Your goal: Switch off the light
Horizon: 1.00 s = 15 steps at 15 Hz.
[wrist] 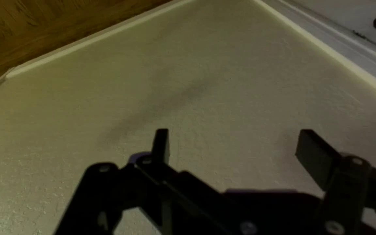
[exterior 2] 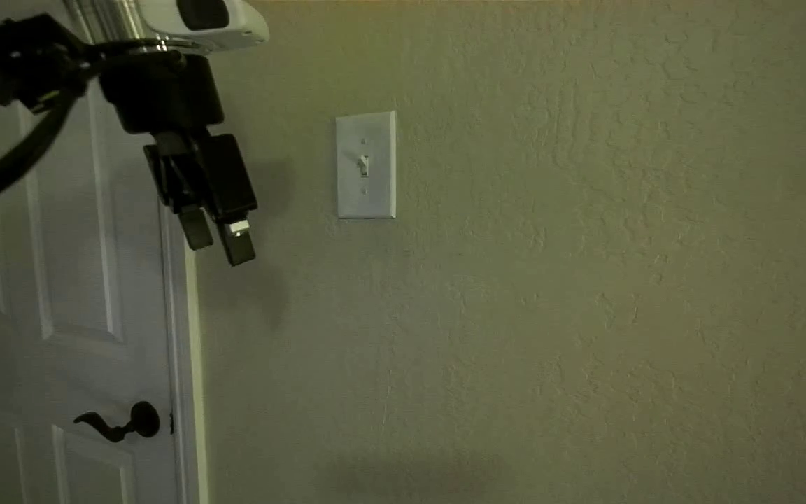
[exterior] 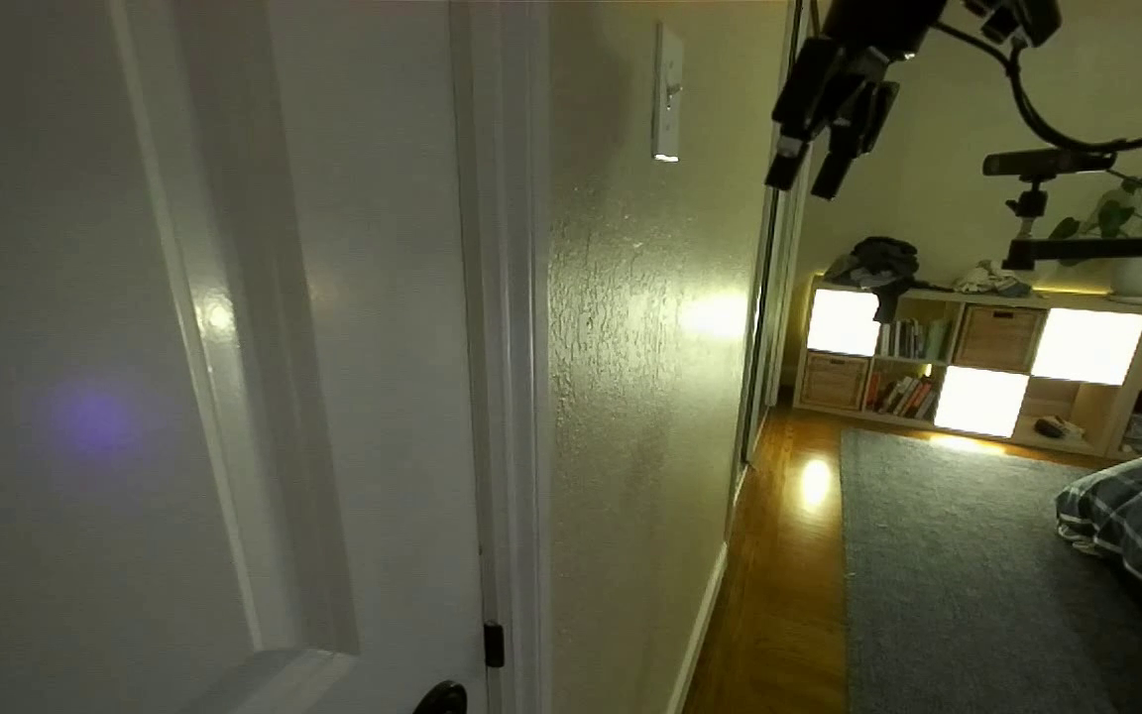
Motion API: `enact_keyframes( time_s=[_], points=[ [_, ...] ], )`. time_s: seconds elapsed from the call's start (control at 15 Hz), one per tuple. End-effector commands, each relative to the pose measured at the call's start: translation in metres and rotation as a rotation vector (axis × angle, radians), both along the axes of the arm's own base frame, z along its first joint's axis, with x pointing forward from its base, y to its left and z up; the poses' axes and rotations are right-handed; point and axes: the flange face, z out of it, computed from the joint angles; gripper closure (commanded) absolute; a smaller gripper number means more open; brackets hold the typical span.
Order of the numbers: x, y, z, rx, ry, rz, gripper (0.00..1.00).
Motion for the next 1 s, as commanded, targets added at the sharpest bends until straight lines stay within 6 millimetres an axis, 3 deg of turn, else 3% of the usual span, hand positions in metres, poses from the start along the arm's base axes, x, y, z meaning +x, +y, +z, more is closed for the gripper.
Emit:
enact_keyframes(
  time_s=[0.0,0.2,0.27,0.4,0.67,0.93],
  points=[
    [0.031,0.004,0.01,0.015,-0.088,-0.047,0.0],
    [0.048,-0.002,0.028,0.009,-0.167,-0.07,0.0],
    [0.049,-0.003,0.04,0.009,-0.192,-0.081,0.25],
    [0.053,-0.007,0.057,0.006,-0.232,-0.092,0.33],
    [0.054,-0.012,0.086,-0.005,-0.284,-0.085,0.61],
    [0.058,-0.018,0.096,-0.009,-0.316,-0.08,0.87]
  ],
)
